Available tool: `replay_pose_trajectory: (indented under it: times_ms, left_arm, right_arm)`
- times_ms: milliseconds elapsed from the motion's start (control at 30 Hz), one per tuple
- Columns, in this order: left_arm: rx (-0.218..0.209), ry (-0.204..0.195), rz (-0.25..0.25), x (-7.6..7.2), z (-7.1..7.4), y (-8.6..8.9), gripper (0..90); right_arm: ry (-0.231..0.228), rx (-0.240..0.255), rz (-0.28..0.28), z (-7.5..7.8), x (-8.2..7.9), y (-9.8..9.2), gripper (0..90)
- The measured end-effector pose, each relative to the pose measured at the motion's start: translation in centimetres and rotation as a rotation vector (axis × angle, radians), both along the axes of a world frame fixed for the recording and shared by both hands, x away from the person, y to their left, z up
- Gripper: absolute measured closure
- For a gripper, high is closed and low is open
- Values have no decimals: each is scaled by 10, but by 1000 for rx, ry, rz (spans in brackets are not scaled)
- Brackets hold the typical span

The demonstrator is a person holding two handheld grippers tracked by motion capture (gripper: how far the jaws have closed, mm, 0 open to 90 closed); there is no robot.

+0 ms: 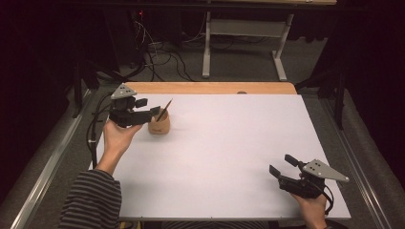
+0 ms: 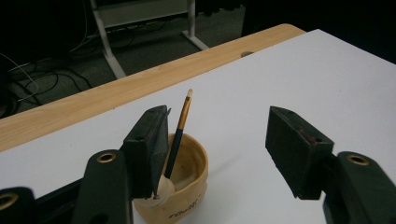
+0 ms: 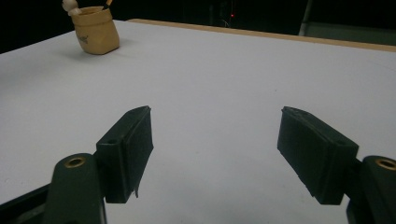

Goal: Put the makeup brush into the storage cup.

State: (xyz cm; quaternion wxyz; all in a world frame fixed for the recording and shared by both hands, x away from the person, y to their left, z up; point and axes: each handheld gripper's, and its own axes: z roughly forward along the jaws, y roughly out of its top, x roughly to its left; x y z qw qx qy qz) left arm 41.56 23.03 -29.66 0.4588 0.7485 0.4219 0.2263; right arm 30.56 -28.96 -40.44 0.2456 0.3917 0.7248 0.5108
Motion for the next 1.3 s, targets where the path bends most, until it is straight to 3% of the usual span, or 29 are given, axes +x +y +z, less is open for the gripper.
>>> replay_pose_trajectory:
  times_ms: [433, 1300]
  left_arm:
    - [-6, -18, -28, -11, 1, -2, 390]
    - [-26, -26, -31, -32, -1, 2, 379]
  right_arm:
    - [2, 5, -2, 0, 0, 0, 285]
    - [1, 2, 0, 0, 0, 0, 285]
